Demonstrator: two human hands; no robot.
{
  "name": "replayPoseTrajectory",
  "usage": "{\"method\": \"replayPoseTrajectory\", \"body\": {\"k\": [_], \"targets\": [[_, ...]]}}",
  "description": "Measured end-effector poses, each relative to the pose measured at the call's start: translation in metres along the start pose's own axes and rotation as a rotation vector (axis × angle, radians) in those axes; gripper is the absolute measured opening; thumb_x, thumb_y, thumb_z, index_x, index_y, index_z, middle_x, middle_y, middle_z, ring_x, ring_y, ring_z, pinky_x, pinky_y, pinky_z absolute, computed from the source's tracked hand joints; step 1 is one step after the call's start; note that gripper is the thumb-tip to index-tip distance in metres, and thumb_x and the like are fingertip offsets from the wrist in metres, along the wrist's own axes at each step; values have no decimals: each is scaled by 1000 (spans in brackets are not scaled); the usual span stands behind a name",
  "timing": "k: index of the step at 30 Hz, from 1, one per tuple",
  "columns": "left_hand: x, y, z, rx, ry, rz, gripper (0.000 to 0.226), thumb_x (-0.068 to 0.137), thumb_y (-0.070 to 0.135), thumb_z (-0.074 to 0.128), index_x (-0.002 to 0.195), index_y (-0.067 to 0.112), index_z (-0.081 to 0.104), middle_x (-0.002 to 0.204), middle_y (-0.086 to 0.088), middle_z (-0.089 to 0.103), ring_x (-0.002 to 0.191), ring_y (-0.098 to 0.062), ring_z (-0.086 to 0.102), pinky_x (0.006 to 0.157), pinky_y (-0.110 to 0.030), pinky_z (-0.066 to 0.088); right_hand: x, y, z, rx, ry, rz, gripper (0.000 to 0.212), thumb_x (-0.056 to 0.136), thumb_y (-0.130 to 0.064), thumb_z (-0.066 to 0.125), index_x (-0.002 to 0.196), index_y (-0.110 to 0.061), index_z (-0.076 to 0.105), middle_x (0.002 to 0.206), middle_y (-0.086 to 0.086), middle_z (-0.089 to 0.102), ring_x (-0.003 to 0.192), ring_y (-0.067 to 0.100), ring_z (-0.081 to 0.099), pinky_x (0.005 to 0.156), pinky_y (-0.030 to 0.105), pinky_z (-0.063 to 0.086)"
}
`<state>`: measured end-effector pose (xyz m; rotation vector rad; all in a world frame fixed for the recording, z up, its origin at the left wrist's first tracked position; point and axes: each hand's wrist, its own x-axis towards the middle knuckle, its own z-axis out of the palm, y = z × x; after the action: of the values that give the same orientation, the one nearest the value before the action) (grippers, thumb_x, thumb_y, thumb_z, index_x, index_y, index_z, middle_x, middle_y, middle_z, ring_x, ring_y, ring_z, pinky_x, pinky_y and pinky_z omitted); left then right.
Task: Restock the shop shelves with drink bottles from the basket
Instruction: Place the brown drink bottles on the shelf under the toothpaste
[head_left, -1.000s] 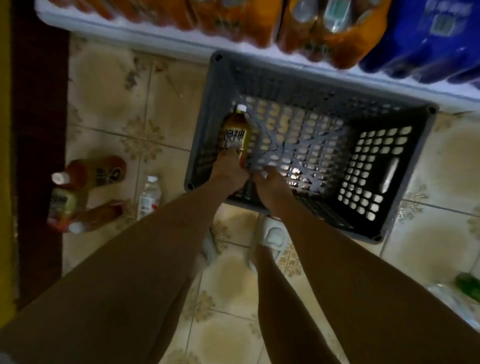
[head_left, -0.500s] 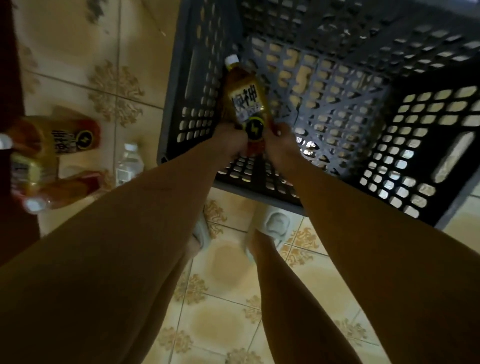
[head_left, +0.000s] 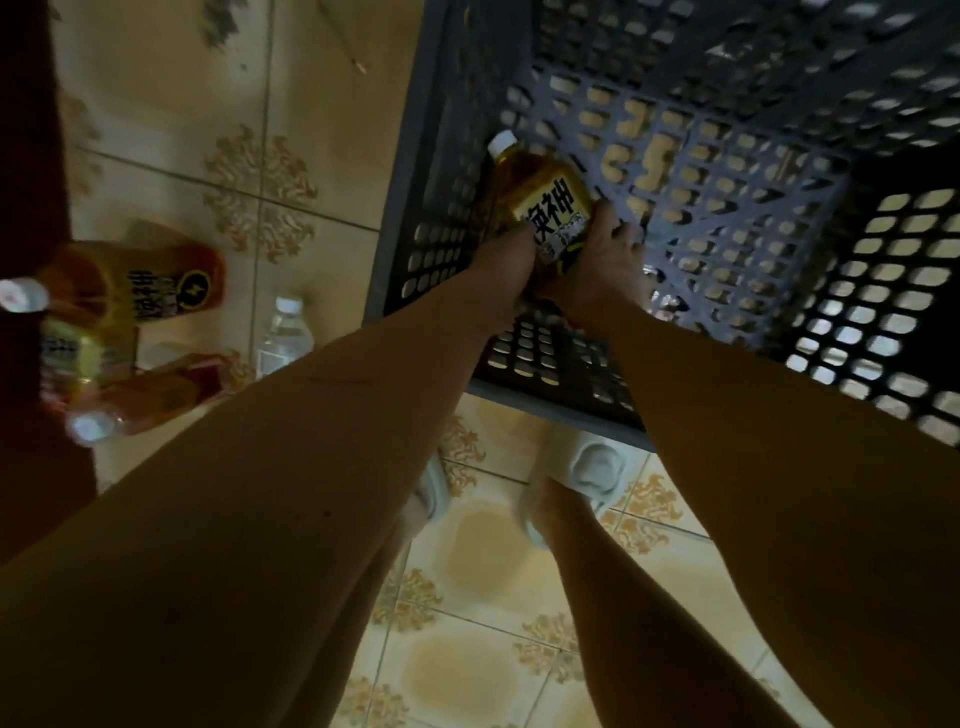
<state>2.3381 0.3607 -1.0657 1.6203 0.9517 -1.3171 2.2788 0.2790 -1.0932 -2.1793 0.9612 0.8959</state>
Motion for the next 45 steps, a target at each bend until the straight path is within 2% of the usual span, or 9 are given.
{"method": "replayPoseTrajectory", "body": {"k": [3, 9, 16, 19, 23, 29, 38, 43, 45], "targets": [[5, -4, -7, 60, 44, 76, 58, 104, 36, 46, 155, 14, 30, 155, -11, 41, 136, -31, 46, 108, -38, 41, -3, 2, 0, 51, 9, 27, 101, 70, -47, 84, 145, -18, 22, 143, 15, 40, 133, 38, 40, 102, 54, 42], [-24, -1, -12, 84, -43, 75, 53, 100, 37, 53, 147, 18, 41, 146, -6, 52, 127, -27, 52, 86, -35, 43, -22, 8, -21, 226, -32, 131, 86, 70, -43, 85, 133, -19, 32, 122, 8, 50, 117, 30, 53, 92, 39, 45], [-158, -6, -14, 30, -169, 127, 55, 98, 50, 55, 148, 38, 36, 142, 0, 51, 124, -30, 52, 97, -51, 50, -129, -17, -98, 292, 26, 210, 78, 69, -54, 78, 123, -20, 33, 114, 8, 51, 109, 30, 56, 95, 48, 51], [-243, -10, -24, -5, -250, 65, 60, 93, 57, 59, 147, 44, 35, 138, 3, 50, 123, -33, 54, 78, -51, 56, -207, -40, -142, 387, 78, 243, 79, 70, -55, 74, 126, -20, 31, 120, 13, 54, 116, 35, 54, 97, 51, 50], [-372, -4, -45, 8, -312, 3, 69, 78, 70, 67, 138, 45, 43, 141, 4, 52, 124, -34, 54, 87, -62, 53, -328, -70, -200, 524, 131, 232, 90, 62, -59, 69, 132, -17, 29, 126, 15, 54, 120, 39, 52, 99, 54, 48], [-506, 7, -82, 104, -316, 25, 119, 26, 88, 75, 129, 31, 60, 125, -7, 67, 112, -30, 64, 80, -48, 58, -468, -112, -260, 601, 256, 135, 96, 56, -60, 78, 125, -11, 34, 127, 16, 50, 118, 40, 51, 97, 57, 44], [-620, 18, -141, 141, -354, 348, 96, 58, 74, 77, 140, 36, 47, 127, -3, 66, 106, -24, 68, 68, -45, 61, -557, -137, -310, 1074, 151, -86, 78, 71, -31, 88, 129, -20, 37, 127, 7, 56, 112, 22, 61, 99, 45, 52], [-653, 53, -171, 128, -448, 475, 62, 78, 63, 67, 131, 33, 51, 121, -5, 67, 111, -29, 65, 93, -60, 52, -579, -156, -359, 1324, 22, -176, 64, 89, -53, 65, 143, -25, 44, 136, 6, 58, 116, 23, 62, 96, 52, 53], [-671, 75, -179, 166, -464, 536, 80, 72, 65, 71, 140, 33, 45, 129, -5, 63, 115, -29, 62, 88, -57, 54, -588, -176, -383, 1297, -14, -224, 71, 84, -64, 59, 144, -30, 41, 135, 2, 57, 118, 25, 59, 90, 51, 55]]}}
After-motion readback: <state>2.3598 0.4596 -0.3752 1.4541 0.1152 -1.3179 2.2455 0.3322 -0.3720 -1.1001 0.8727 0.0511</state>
